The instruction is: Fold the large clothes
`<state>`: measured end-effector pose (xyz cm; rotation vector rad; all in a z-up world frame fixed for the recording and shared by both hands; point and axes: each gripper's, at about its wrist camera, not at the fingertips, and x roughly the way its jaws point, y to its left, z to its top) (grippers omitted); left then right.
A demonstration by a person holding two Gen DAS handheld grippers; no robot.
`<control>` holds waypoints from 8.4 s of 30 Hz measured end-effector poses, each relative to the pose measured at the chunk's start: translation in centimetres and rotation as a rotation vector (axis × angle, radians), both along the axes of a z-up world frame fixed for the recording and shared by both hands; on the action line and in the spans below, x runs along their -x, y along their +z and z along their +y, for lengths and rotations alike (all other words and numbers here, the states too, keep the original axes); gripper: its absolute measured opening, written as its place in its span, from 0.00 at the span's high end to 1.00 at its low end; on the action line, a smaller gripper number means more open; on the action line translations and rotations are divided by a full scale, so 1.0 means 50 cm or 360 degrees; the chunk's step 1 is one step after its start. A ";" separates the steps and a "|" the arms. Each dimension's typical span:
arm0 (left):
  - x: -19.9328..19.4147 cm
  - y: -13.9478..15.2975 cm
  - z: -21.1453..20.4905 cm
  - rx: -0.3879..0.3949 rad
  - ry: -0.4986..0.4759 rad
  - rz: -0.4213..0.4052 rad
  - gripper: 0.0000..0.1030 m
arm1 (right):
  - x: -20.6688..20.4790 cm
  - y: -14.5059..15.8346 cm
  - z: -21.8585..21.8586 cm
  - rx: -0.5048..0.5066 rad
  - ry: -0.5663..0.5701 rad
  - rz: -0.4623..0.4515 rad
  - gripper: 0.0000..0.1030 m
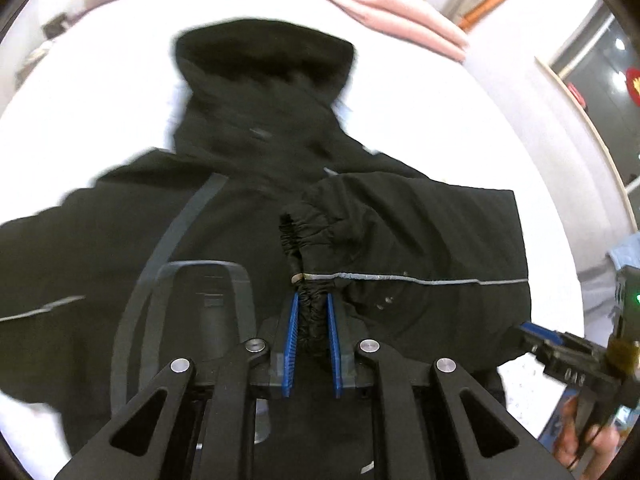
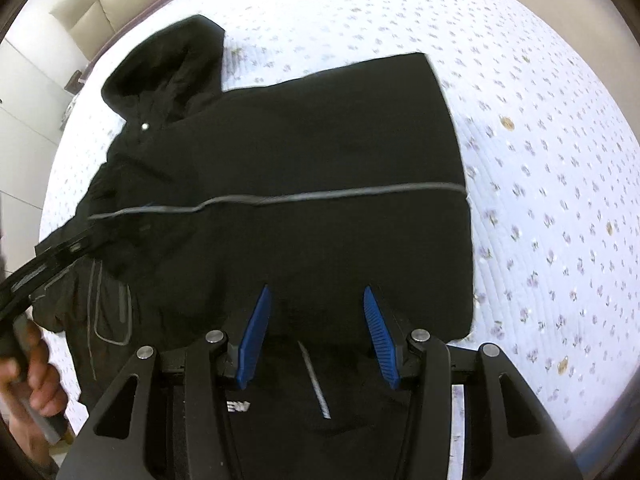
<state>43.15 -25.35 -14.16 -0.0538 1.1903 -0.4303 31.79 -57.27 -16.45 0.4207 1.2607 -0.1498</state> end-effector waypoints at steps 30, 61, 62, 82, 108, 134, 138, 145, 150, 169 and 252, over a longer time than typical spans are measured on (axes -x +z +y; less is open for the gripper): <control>0.023 -0.029 0.371 0.0008 0.0371 0.0062 0.68 | -0.133 -0.039 0.270 0.0280 0.0240 0.0075 0.33; 0.105 -0.079 0.778 -0.0096 0.1060 0.0125 0.68 | -0.142 -0.046 0.436 0.0381 0.0329 0.0280 0.23; 0.109 -0.079 0.832 -0.0099 0.1135 0.0117 0.68 | -0.134 -0.041 0.448 0.0389 0.0345 0.0275 0.23; 0.036 -0.227 1.221 0.0213 0.1771 0.0155 0.63 | -0.084 -0.016 0.620 0.0462 0.0500 0.0326 0.23; 0.086 0.032 0.992 0.0150 0.1154 -0.0349 0.90 | 0.049 -0.010 0.646 0.0344 0.0474 0.0292 0.23; 0.169 0.069 0.169 0.0062 -0.0106 -0.0355 0.90 | 0.124 0.018 0.401 0.0212 0.0187 0.0184 0.23; 0.159 -0.010 0.065 -0.0011 -0.0196 -0.0241 0.90 | 0.138 -0.003 0.355 0.0160 0.0112 0.0219 0.23; 0.132 -0.126 0.030 -0.0063 -0.0220 0.0068 0.83 | 0.149 -0.010 0.312 0.0160 0.0160 0.0217 0.23; 0.137 -0.140 0.056 0.0332 -0.0193 0.0410 0.59 | 0.136 -0.002 0.291 0.0062 0.0181 0.0175 0.23; 0.262 -0.063 0.314 0.0169 0.0208 0.0266 0.58 | -0.112 -0.041 0.404 -0.0433 0.0300 0.0041 0.24; -0.184 0.071 0.250 -0.0193 0.0108 -0.0198 0.52 | -0.226 0.105 0.200 0.0166 0.0342 0.0050 0.37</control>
